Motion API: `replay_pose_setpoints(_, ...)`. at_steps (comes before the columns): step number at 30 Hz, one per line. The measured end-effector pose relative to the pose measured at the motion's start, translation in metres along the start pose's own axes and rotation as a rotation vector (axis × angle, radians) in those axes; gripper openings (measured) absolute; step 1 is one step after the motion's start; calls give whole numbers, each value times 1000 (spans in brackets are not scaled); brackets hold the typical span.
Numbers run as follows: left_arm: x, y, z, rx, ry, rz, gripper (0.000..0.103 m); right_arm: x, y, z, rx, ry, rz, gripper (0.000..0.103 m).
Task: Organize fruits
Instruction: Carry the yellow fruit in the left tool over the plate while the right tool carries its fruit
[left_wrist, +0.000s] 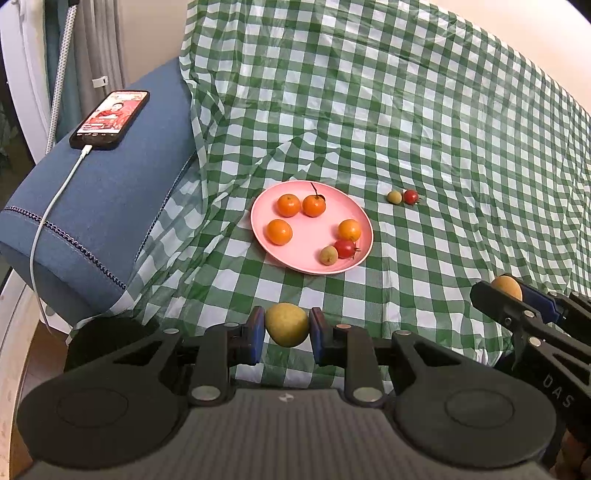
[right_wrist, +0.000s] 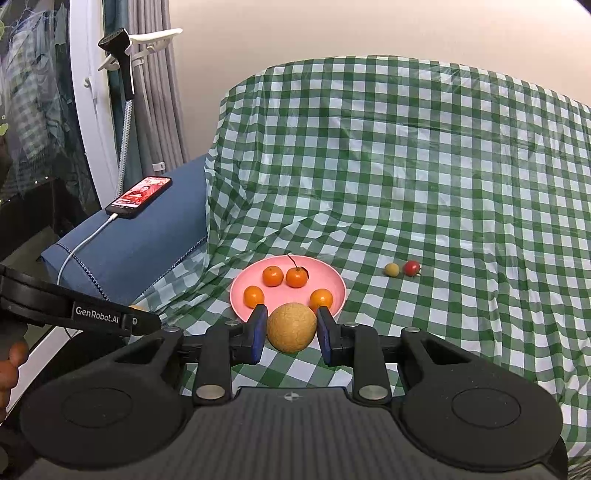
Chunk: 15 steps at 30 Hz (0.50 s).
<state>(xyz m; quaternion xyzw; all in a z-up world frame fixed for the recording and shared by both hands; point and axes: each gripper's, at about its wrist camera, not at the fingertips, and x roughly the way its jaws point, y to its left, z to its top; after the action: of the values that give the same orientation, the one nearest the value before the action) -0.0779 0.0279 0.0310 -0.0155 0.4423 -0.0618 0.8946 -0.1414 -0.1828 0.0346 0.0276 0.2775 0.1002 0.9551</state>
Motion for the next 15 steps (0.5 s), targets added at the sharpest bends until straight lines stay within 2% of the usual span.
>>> replay_pose_setpoints(15, 22, 3, 6, -5, 40, -2, 28, 23, -10, -2, -12, 74, -2, 30)
